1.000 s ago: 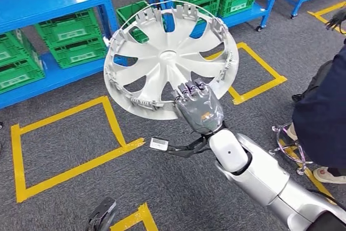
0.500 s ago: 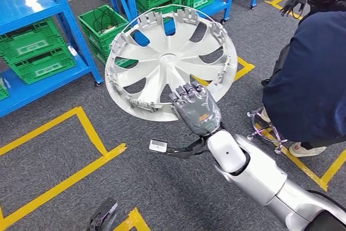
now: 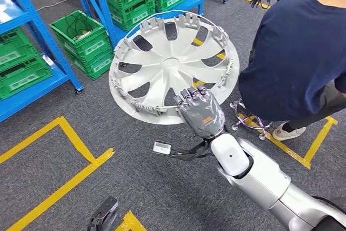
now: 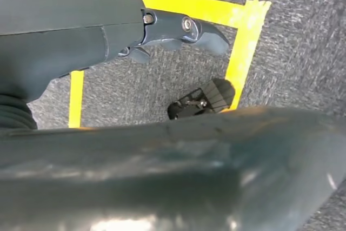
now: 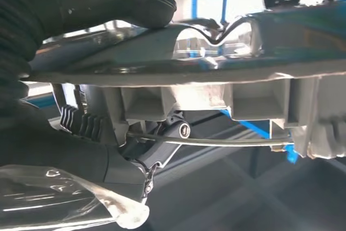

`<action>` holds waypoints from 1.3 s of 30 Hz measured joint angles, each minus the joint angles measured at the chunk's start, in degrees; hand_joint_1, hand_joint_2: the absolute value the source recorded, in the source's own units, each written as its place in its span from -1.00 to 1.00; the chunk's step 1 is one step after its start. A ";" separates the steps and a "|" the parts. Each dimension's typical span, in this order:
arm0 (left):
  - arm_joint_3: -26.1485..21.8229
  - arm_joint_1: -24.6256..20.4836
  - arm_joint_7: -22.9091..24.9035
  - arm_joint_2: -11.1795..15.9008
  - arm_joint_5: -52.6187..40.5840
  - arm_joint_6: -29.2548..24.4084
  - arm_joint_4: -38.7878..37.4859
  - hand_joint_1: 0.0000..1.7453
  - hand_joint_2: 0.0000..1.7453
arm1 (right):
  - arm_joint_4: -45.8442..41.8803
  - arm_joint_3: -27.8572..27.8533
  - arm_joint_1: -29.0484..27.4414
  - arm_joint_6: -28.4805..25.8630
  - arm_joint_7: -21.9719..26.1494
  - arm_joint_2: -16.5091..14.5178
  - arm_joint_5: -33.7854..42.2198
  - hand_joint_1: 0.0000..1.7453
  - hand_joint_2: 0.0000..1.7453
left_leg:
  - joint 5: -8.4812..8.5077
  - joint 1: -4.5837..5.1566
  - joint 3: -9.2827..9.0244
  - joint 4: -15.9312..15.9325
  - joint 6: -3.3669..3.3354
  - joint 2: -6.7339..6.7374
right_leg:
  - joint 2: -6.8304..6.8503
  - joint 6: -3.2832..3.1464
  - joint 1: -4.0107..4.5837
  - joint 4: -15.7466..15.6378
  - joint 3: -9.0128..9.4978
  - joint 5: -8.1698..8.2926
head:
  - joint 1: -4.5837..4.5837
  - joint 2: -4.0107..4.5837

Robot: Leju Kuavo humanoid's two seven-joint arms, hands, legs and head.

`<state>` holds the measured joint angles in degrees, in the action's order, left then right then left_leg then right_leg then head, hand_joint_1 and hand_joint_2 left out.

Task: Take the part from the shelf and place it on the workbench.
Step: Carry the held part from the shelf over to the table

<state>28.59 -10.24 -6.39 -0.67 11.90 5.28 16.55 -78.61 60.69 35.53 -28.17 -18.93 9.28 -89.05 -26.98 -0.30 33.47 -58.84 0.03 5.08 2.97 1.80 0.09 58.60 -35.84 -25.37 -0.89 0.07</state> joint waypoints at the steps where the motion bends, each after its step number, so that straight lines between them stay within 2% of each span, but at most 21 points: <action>1: 0.00 -0.01 0.01 -0.03 -0.01 -0.01 0.01 -1.00 -1.00 | 0.00 -0.02 -0.02 -0.02 -0.01 0.03 0.00 1.00 1.00 | -0.09 -0.01 -0.07 0.04 0.27 0.47 | -0.62 -0.34 -0.05 -0.07 -0.07 0.13 | -0.01 0.00; 2: 0.00 -0.04 0.01 -0.05 -0.01 -0.03 0.01 -1.00 -1.00 | 0.01 -0.03 -0.06 -0.01 0.02 0.08 0.00 1.00 1.00 | -0.49 -0.10 -0.05 -0.22 0.53 0.34 | -1.16 -0.61 -0.12 -0.16 -0.08 0.24 | 0.02 0.00; 4: 0.00 -0.06 -0.01 -0.08 -0.01 -0.05 0.01 -1.00 -1.00 | 0.02 -0.05 -0.09 0.05 0.10 0.14 0.00 1.00 1.00 | -2.89 -0.31 1.18 -3.50 0.96 -1.47 | -2.20 -1.25 -0.36 -0.36 -0.01 0.44 | 0.17 0.00; 6: 0.01 0.11 -0.02 -0.08 -0.02 -0.04 0.00 -1.00 -1.00 | 0.02 -0.05 -0.13 0.11 0.17 0.16 0.00 1.00 1.00 | -6.60 -0.40 4.40 -11.02 1.09 -3.75 | -3.31 -1.62 -0.38 -0.36 -0.02 0.46 | 0.32 0.00; 8: 0.02 0.34 -0.02 -0.09 -0.04 -0.01 0.00 -1.00 -1.00 | 0.02 -0.05 -0.23 0.16 0.19 0.16 0.00 1.00 1.00 | -7.86 -0.38 6.97 -16.27 1.05 -4.45 | -4.71 -1.73 -0.25 -0.33 0.01 0.48 | 0.36 0.00; 9: 0.02 0.40 -0.02 -0.09 -0.05 0.01 0.00 -1.00 -1.00 | 0.02 -0.05 -0.28 0.20 0.21 0.16 0.00 1.00 1.00 | -6.74 -0.38 6.92 -15.80 0.94 -4.58 | -5.46 -1.73 -0.21 -0.29 0.04 0.48 | 0.35 0.00; 11: 0.02 0.37 -0.02 -0.05 -0.06 0.02 0.00 -1.00 -1.00 | 0.02 -0.06 -0.34 0.31 0.27 0.16 0.00 1.00 1.00 | -2.36 -0.42 4.26 -9.18 0.56 -5.67 | -6.88 -1.67 -0.23 -0.11 0.10 0.44 | 0.36 0.00; 12: 0.01 0.34 -0.02 -0.02 -0.07 0.03 0.00 -1.00 -1.00 | 0.01 -0.07 -0.31 0.37 0.30 0.16 0.00 1.00 1.00 | -0.69 -0.54 2.77 -5.55 0.35 -7.02 | -7.52 -1.53 -0.21 0.03 -0.03 0.44 | 0.32 0.00; 13: 0.01 0.29 -0.02 0.01 -0.09 0.05 0.00 -1.00 -1.00 | 0.00 -0.07 -0.27 0.42 0.35 0.16 0.00 1.00 1.00 | 0.15 -0.64 1.63 -2.67 0.21 -8.21 | -8.14 -1.31 -0.27 0.19 -0.30 0.50 | 0.33 0.00; 15: 0.00 0.27 0.06 0.02 -0.14 0.16 0.00 -1.00 -1.00 | -0.14 -0.10 -0.26 0.52 0.47 0.16 0.00 1.00 1.00 | -0.01 -0.63 0.95 -0.77 0.07 -9.30 | -9.30 -0.61 -0.54 0.24 -0.98 0.79 | 0.34 0.00; 16: 0.00 0.23 0.10 -0.04 -0.16 0.22 0.00 -1.00 -1.00 | -0.21 -0.11 -0.33 0.56 0.53 0.17 0.00 1.00 1.00 | -0.06 -0.62 0.80 -0.37 -0.05 -8.81 | -9.85 -0.22 -0.69 0.16 -1.21 0.95 | 0.37 0.00; 18: -0.01 0.11 0.13 -0.09 -0.22 0.33 0.00 -1.00 -1.00 | -0.30 -0.15 -0.49 0.61 0.58 0.22 0.01 1.00 1.00 | 0.23 -0.71 0.44 0.09 -0.55 -7.63 | -8.39 0.41 -0.65 0.93 -1.97 0.34 | 0.21 0.00; 21: -0.02 0.01 0.13 -0.07 -0.32 0.38 0.00 -1.00 -1.00 | -0.34 -0.20 -0.46 0.63 0.63 0.25 0.01 1.00 1.00 | 0.33 -0.70 0.13 0.44 -1.18 -5.68 | -4.01 1.16 -0.61 9.76 -6.49 -4.12 | -0.27 0.00; 23: -0.02 0.05 0.14 -0.07 -0.39 0.40 0.00 -1.00 -1.00 | -0.36 -0.21 -0.51 0.63 0.66 0.25 0.00 1.00 1.00 | 0.20 -0.66 0.10 0.42 -1.24 -4.33 | -3.37 1.50 -0.79 15.83 -9.53 -5.93 | -0.27 0.00; 24: -0.02 0.05 0.14 -0.08 -0.41 0.40 0.00 -1.00 -1.00 | -0.36 -0.21 -0.53 0.64 0.66 0.26 0.00 1.00 1.00 | 0.11 -0.67 0.03 0.42 -1.18 -3.69 | -3.23 1.57 -0.84 15.93 -9.56 -5.33 | -0.28 0.00; 27: -0.02 0.00 0.14 -0.15 -0.42 0.40 0.00 -1.00 -1.00 | -0.37 -0.22 -0.50 0.65 0.65 0.27 0.00 1.00 1.00 | -0.38 -0.55 -0.43 0.37 -0.65 -2.13 | -1.15 1.38 -0.65 5.69 -3.76 -0.63 | -0.31 0.00; 29: -0.02 -0.03 0.15 -0.13 -0.42 0.40 0.00 -1.00 -1.00 | -0.46 -0.24 -0.44 0.64 0.61 0.26 0.00 1.00 1.00 | -0.67 -0.20 -0.62 0.26 -0.13 -1.29 | 0.13 0.66 -0.28 0.73 -0.89 0.44 | -0.25 0.00; 32: -0.02 -0.09 0.17 -0.16 -0.42 0.40 0.01 -1.00 -1.00 | -0.57 -0.27 -0.42 0.66 0.58 0.28 0.00 1.00 1.00 | -1.01 -0.12 -0.97 0.38 0.54 -0.06 | -1.10 -0.57 -0.13 0.00 -0.59 0.41 | -0.22 0.00; 34: -0.02 -0.20 0.18 -0.20 -0.43 0.42 0.02 -1.00 -1.00 | -0.60 -0.34 -0.45 0.69 0.63 0.28 0.00 1.00 1.00 | -2.77 -0.33 -0.25 -1.81 0.97 -1.40 | -2.10 -1.21 -0.32 -0.16 -0.37 0.44 | -0.12 0.00; 37: -0.02 -0.07 0.20 -0.20 -0.51 0.54 0.02 -1.00 -1.00 | -0.62 -0.40 -0.49 0.77 0.91 0.27 0.00 1.00 1.00 | -7.72 -0.40 4.89 -12.84 1.10 -4.21 | -3.75 -1.78 -0.28 -0.18 -0.12 0.35 | 0.12 0.00; 39: -0.02 0.09 0.21 -0.21 -0.56 0.59 0.01 -1.00 -1.00 | -0.62 -0.40 -0.56 0.84 1.09 0.27 0.00 1.00 1.00 | -7.70 -0.35 7.14 -16.50 0.90 -4.56 | -5.13 -1.88 -0.09 -0.15 0.05 0.29 | 0.13 0.00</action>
<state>28.57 -10.15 -6.17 -0.88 11.34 5.87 16.55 -79.23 60.28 34.98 -27.33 -17.85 9.55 -89.05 -34.68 -0.64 40.61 -75.34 0.94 0.51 -2.16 -0.08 0.00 58.45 -35.79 -25.08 -0.76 0.07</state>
